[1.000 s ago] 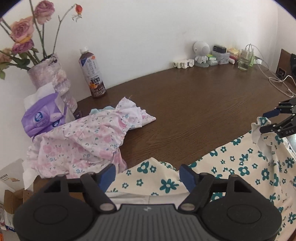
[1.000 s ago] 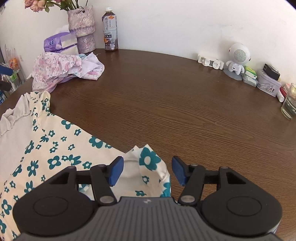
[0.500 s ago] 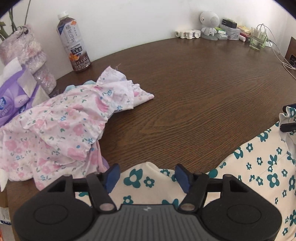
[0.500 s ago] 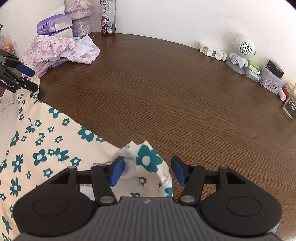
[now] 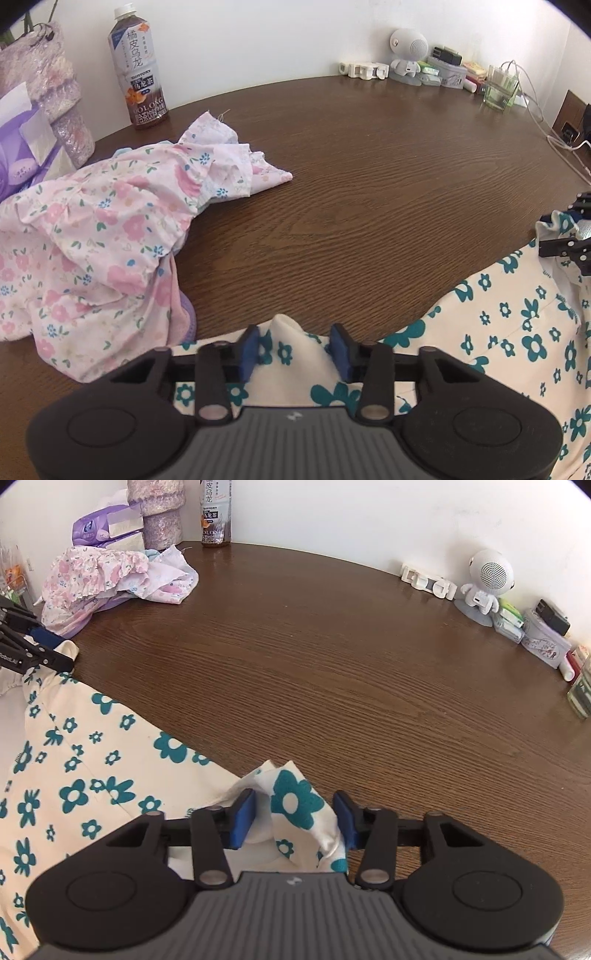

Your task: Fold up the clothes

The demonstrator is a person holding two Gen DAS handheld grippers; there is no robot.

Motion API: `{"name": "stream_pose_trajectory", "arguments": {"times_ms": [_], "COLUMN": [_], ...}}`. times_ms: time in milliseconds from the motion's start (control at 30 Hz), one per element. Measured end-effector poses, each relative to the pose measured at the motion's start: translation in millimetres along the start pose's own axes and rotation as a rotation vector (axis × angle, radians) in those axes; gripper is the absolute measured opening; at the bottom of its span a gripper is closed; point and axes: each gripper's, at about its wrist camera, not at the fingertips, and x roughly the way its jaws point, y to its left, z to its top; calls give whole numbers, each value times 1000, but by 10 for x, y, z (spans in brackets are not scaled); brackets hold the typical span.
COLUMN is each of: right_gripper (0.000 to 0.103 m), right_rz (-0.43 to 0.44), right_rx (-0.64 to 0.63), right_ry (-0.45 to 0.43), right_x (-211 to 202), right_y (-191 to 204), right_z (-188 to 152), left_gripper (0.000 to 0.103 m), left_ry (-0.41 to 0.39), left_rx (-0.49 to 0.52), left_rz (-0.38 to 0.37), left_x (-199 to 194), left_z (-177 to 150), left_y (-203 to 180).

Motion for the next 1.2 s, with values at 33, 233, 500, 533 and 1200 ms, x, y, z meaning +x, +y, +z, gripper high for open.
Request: {"name": "stream_pose_trajectory", "arguments": {"times_ms": [33,233,500,533,1200], "right_gripper": [24,7,6,6,6], "right_rz": [7,-51,-157,-172,-200], "right_rx": [0,-74,-84,-88,0], "right_ry": [-1,-52,-227,-252,-182], "right_x": [-4,-130,-557,-611,416], "right_y": [9,200,154,144,-61], "right_z": [-4,-41,183,231,644], "left_gripper": [18,5,5,5,5], "left_ry": [-6,-120,-409,-449,-371], "left_rx": [-2,10,-115,-128,-141], "left_rz": [-1,72,150,166,277], "left_x": [-9,-172,-765,-835,57], "left_z": [-14,-158,-102,-77,151], "left_y": [-11,-139,-80,-74,12]}}
